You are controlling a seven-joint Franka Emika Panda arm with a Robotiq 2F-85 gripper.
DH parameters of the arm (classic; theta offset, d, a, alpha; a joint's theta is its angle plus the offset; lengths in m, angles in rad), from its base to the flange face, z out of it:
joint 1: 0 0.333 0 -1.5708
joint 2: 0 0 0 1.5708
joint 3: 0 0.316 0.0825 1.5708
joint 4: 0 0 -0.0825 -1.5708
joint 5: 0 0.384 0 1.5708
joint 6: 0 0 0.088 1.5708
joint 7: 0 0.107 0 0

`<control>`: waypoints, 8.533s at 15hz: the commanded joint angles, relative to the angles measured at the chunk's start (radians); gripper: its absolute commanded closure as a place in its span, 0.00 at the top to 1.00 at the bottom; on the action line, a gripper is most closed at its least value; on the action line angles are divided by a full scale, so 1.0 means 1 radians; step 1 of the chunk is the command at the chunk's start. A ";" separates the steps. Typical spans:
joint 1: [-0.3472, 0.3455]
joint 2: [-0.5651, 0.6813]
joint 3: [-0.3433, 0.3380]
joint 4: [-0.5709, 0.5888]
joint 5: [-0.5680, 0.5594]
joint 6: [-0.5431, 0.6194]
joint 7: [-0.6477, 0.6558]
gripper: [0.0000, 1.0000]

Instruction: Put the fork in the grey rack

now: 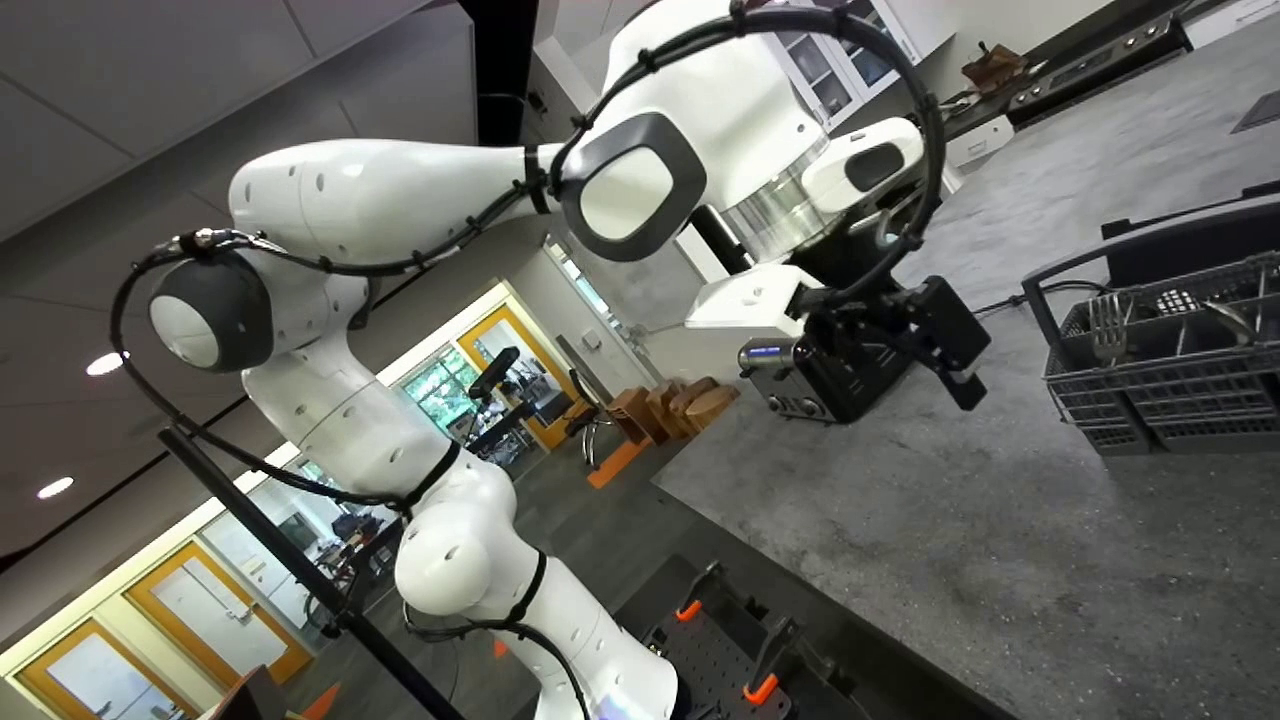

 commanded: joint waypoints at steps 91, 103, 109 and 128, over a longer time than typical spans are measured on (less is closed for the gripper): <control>-0.715 0.702 0.704 0.631 0.452 0.423 -0.721 0.06; -0.856 0.625 0.875 0.670 0.827 0.211 -1.102 0.25; -0.846 0.664 0.833 0.719 0.960 0.094 -1.176 0.06; -0.691 0.836 0.530 0.960 1.345 -0.478 -1.384 0.25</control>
